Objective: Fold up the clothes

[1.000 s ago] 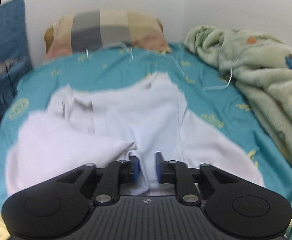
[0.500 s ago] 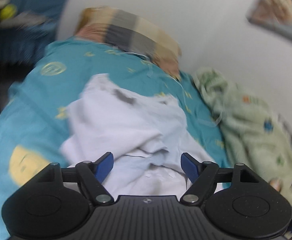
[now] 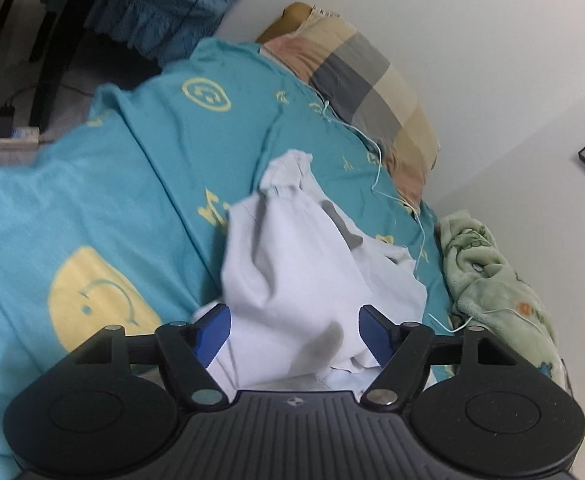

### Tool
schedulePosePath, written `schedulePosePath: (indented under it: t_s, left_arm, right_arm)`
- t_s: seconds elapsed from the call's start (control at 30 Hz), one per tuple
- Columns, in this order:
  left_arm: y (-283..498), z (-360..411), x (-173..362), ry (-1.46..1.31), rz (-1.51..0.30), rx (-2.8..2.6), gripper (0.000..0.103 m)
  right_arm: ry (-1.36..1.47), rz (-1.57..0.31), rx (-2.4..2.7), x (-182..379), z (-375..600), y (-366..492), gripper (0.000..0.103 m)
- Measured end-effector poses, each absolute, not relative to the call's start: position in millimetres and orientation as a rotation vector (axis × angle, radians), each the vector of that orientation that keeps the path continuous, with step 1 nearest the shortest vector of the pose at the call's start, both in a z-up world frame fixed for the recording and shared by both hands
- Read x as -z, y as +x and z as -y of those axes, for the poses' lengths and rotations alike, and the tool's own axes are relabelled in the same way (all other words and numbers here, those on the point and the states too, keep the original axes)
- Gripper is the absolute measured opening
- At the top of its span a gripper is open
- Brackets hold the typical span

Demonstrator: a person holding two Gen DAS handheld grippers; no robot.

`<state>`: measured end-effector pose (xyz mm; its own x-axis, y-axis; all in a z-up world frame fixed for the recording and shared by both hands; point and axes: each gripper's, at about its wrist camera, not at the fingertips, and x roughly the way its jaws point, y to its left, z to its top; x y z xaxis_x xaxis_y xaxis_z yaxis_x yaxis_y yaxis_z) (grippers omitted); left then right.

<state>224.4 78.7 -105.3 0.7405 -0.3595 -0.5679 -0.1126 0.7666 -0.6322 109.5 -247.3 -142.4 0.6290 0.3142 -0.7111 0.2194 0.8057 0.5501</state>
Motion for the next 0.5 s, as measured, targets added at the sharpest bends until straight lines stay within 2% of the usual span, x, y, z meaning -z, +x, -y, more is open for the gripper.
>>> schedulePosePath:
  t_s: [0.1, 0.23, 0.3, 0.4, 0.47, 0.5]
  left_arm:
    - [222, -80, 104, -0.640, -0.743, 0.089, 0.077]
    - [224, -83, 113, -0.691, -0.759, 0.103, 0.077]
    - [227, -80, 117, -0.704, -0.764, 0.128, 0.072]
    - [232, -72, 117, -0.662, -0.762, 0.145, 0.049]
    - [236, -65, 110, -0.595, -0.758, 0.142, 0.021]
    - [236, -61, 104, -0.555, -0.752, 0.140, 0.017]
  right_arm:
    - [0.662, -0.906, -0.067, 143, 247, 110, 0.074]
    - [0.662, -0.909, -0.083, 143, 244, 110, 0.074]
    - [0.670, -0.912, -0.085, 143, 245, 110, 0.074]
    - [0.687, -0.907, -0.088, 142, 245, 109, 0.074]
    - [0.684, -0.902, -0.090, 141, 245, 108, 0.074]
    - [0.684, -0.902, -0.092, 140, 244, 107, 0.074]
